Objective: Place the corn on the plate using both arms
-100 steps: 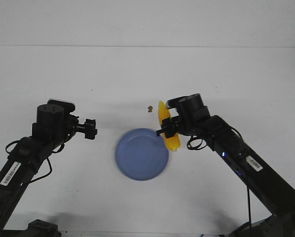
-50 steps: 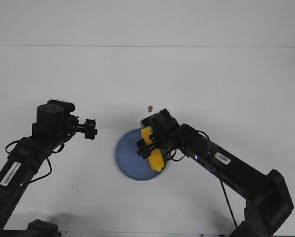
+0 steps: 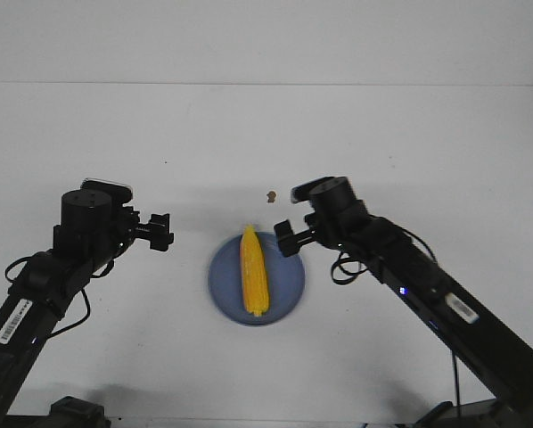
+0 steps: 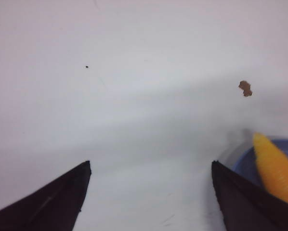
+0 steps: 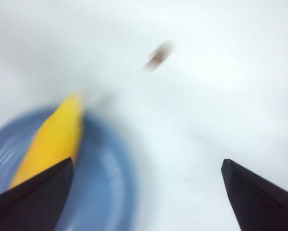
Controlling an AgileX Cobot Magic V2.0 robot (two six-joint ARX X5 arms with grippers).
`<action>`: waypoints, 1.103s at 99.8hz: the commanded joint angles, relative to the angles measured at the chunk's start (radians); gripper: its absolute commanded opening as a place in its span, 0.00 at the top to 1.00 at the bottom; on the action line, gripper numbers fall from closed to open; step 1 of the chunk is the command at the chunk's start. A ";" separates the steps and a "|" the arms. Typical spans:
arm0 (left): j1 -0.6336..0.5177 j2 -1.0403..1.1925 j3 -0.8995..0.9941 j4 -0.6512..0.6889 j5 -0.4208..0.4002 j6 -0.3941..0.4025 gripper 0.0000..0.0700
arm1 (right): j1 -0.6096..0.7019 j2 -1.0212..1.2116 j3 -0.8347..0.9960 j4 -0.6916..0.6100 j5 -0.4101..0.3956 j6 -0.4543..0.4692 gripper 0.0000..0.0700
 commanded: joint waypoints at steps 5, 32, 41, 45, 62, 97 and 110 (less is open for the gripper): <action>0.014 -0.026 0.011 0.021 -0.006 0.007 0.30 | -0.069 -0.120 0.014 -0.002 0.055 -0.071 0.08; 0.072 -0.109 0.002 0.023 -0.006 0.009 0.30 | -0.377 -0.523 -0.166 0.027 0.067 -0.119 0.08; 0.074 -0.145 -0.024 0.044 -0.006 0.008 0.30 | -0.451 -0.668 -0.289 0.081 0.067 -0.118 0.08; 0.074 -0.172 -0.052 0.072 -0.006 0.004 0.30 | -0.470 -0.733 -0.349 0.111 0.068 -0.119 0.08; 0.072 -0.320 -0.250 0.227 0.000 -0.023 0.30 | -0.494 -0.982 -0.592 0.188 0.068 -0.118 0.08; 0.073 -0.588 -0.570 0.365 -0.002 -0.029 0.42 | -0.494 -1.252 -0.748 0.271 0.078 -0.112 0.15; 0.073 -0.618 -0.571 0.369 -0.002 -0.025 0.90 | -0.494 -1.252 -0.748 0.271 0.118 -0.114 0.61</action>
